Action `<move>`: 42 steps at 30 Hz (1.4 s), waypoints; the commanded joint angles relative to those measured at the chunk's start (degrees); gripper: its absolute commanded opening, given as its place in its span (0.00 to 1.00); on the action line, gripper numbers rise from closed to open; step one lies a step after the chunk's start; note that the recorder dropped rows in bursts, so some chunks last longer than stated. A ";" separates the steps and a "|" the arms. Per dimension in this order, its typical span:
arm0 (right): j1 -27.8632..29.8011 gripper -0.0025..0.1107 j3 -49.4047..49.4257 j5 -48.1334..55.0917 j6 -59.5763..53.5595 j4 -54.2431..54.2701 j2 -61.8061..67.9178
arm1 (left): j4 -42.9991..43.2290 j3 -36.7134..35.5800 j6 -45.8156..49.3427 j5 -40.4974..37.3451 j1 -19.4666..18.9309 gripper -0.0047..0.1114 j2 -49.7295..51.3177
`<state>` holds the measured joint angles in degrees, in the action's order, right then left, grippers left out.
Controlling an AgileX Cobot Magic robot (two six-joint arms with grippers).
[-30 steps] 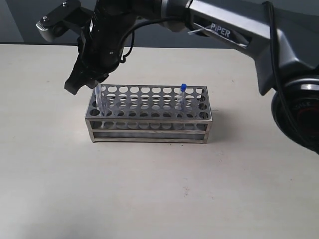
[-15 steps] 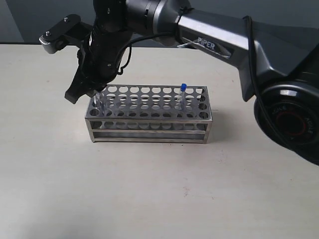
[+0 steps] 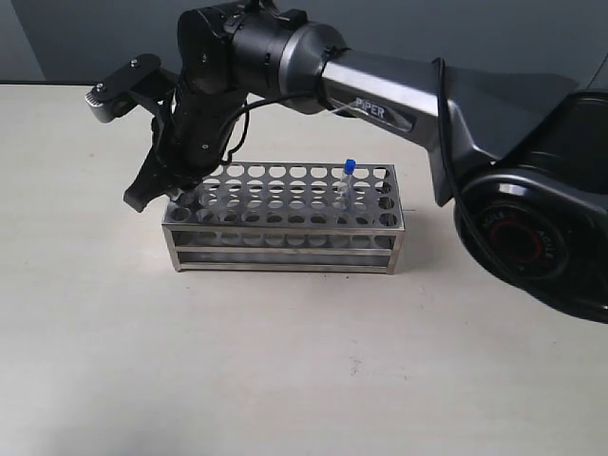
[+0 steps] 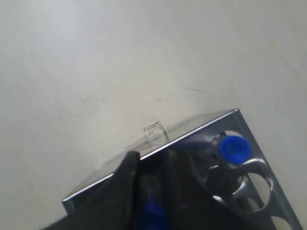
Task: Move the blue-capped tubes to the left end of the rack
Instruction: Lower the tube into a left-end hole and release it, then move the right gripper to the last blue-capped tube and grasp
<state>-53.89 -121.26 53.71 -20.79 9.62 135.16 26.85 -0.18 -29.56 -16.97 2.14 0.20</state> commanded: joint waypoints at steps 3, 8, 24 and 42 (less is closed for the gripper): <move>0.14 0.40 -0.21 -0.51 1.87 -0.51 -0.64 | 0.07 0.18 -0.03 0.35 0.36 0.05 -0.20; 0.14 0.40 -0.21 3.11 3.97 -0.87 -2.84 | 0.07 0.18 -0.03 0.35 0.36 0.05 -0.20; 8.46 0.40 1.24 16.25 14.79 -14.28 -10.32 | -0.07 0.18 -0.03 0.22 0.36 0.05 -0.20; 17.89 0.40 6.35 16.25 16.32 -8.72 -9.39 | -0.07 0.18 -0.03 0.22 0.36 0.05 -0.20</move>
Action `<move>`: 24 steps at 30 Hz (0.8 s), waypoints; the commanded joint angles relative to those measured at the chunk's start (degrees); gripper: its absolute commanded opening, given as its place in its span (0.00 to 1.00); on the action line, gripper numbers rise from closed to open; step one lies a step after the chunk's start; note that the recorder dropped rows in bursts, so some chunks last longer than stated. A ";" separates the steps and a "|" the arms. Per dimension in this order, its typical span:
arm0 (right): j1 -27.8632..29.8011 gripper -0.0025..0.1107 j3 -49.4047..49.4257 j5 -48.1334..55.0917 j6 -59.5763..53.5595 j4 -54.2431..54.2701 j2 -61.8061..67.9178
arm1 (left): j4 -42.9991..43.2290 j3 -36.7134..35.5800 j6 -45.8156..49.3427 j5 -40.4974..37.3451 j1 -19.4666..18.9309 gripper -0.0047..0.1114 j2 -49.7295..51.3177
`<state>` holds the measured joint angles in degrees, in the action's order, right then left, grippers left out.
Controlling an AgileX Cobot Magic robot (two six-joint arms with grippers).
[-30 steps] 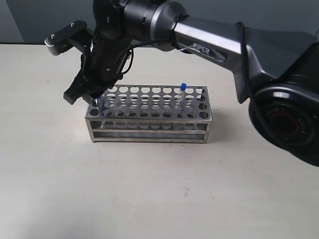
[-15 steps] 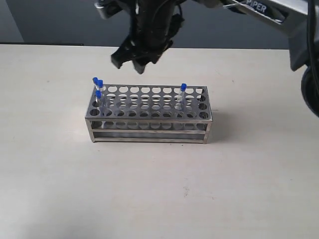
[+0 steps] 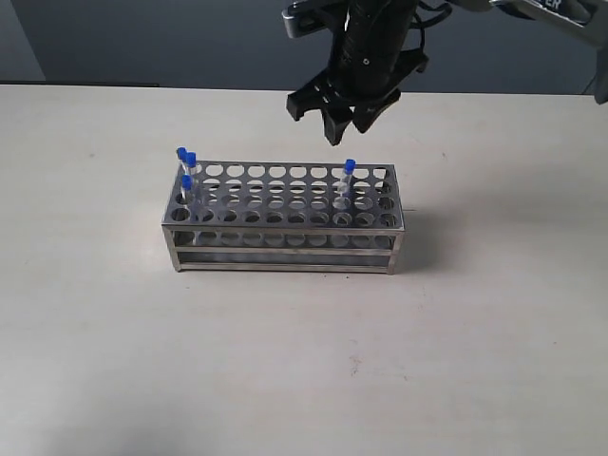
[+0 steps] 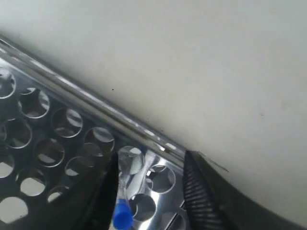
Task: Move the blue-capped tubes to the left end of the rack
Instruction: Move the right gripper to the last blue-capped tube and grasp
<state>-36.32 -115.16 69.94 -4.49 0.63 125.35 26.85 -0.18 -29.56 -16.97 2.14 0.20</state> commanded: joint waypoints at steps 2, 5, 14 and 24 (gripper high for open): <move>0.33 0.40 0.75 0.02 0.02 0.75 0.98 | -0.07 0.18 -0.03 0.22 0.36 0.05 -0.20; 0.33 0.40 2.00 0.02 0.02 0.98 1.38 | -0.07 0.18 -0.03 0.22 0.36 0.05 -0.20; 0.33 0.40 6.49 0.02 0.02 1.41 1.49 | -0.07 0.18 -0.03 0.22 0.36 0.05 -0.20; 0.33 0.02 6.47 0.02 -0.62 1.18 1.49 | 0.12 0.18 -0.03 0.33 0.36 0.05 -0.20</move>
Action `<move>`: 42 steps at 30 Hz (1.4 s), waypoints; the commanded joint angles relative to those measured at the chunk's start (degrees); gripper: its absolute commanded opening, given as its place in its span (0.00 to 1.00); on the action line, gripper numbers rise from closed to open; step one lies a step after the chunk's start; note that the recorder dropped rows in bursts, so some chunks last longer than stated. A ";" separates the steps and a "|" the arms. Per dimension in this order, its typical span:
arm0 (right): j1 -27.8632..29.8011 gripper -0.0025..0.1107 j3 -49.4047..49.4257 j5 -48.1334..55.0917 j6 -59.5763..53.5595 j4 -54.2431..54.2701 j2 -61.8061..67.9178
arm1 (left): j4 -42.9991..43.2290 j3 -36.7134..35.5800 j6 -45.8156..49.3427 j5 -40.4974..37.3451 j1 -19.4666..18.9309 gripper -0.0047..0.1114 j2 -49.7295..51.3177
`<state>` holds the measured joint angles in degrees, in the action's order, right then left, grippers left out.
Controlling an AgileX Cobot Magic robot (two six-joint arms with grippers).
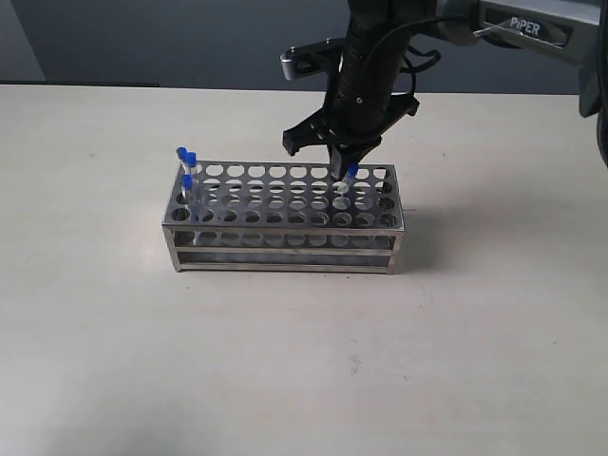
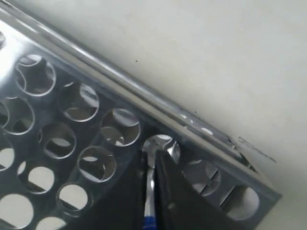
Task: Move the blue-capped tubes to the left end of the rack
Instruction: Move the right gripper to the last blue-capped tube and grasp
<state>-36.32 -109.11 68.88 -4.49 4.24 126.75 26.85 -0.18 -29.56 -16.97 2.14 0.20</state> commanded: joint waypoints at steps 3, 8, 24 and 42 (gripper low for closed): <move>0.33 0.03 0.30 1.08 -0.61 -2.91 0.08 | 0.12 0.18 -0.03 0.33 0.36 0.05 -0.20; 0.33 0.03 0.30 1.08 -0.61 -4.86 -0.91 | 0.12 0.18 -0.03 0.33 0.36 0.05 -0.20; 0.33 0.11 0.30 1.08 -7.48 -4.24 -4.28 | 0.12 0.18 -0.03 0.33 0.36 0.05 -0.20; 0.33 0.45 2.91 1.08 -6.01 -0.98 -4.53 | -0.04 0.18 -0.03 0.22 0.36 0.05 -0.20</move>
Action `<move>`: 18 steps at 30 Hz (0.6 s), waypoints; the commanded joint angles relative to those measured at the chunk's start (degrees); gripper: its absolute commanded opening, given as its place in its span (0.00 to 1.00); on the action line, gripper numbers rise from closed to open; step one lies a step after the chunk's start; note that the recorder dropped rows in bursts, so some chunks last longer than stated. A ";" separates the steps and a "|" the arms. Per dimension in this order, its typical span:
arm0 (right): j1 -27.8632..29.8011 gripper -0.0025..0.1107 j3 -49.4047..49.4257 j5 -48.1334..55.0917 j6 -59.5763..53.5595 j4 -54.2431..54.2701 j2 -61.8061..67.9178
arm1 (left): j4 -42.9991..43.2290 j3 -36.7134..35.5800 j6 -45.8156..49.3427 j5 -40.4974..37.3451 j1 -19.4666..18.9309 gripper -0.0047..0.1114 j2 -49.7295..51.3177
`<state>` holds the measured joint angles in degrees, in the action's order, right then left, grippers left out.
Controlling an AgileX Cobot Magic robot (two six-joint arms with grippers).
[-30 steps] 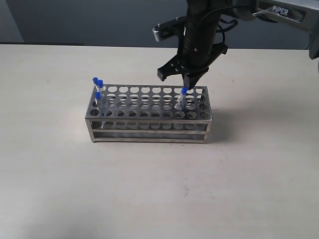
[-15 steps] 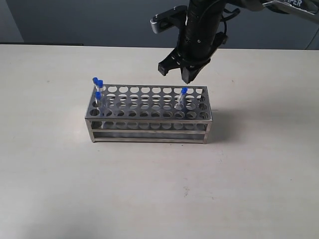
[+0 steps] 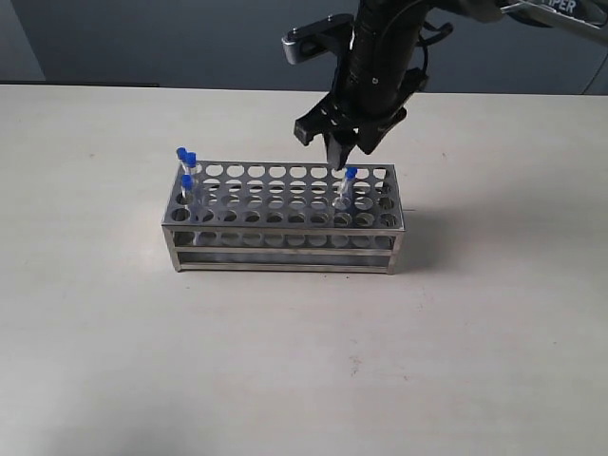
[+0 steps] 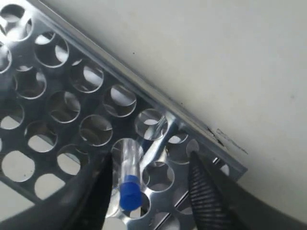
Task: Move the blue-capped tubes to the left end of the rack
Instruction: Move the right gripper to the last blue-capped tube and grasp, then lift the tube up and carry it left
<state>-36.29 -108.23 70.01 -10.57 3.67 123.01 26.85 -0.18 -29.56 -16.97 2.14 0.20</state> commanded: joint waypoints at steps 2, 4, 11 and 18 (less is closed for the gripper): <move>0.30 0.45 3.21 -0.05 0.06 -1.22 -0.59 | -0.04 0.18 -0.03 0.22 0.36 0.05 -0.20; 0.30 0.44 3.47 -0.05 0.06 -1.97 -0.50 | -0.04 0.18 -0.03 0.22 0.36 0.05 -0.20; 0.30 0.20 3.47 -0.05 0.06 -1.62 -0.50 | -0.04 0.18 -0.03 0.22 0.36 0.05 -0.20; 0.30 0.18 3.47 -0.46 -0.06 -1.84 -0.50 | -0.04 0.18 -0.03 0.22 0.36 0.05 -0.20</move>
<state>-36.29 -104.87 70.01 -10.48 3.85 123.01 26.85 -0.18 -29.56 -16.97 2.14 0.20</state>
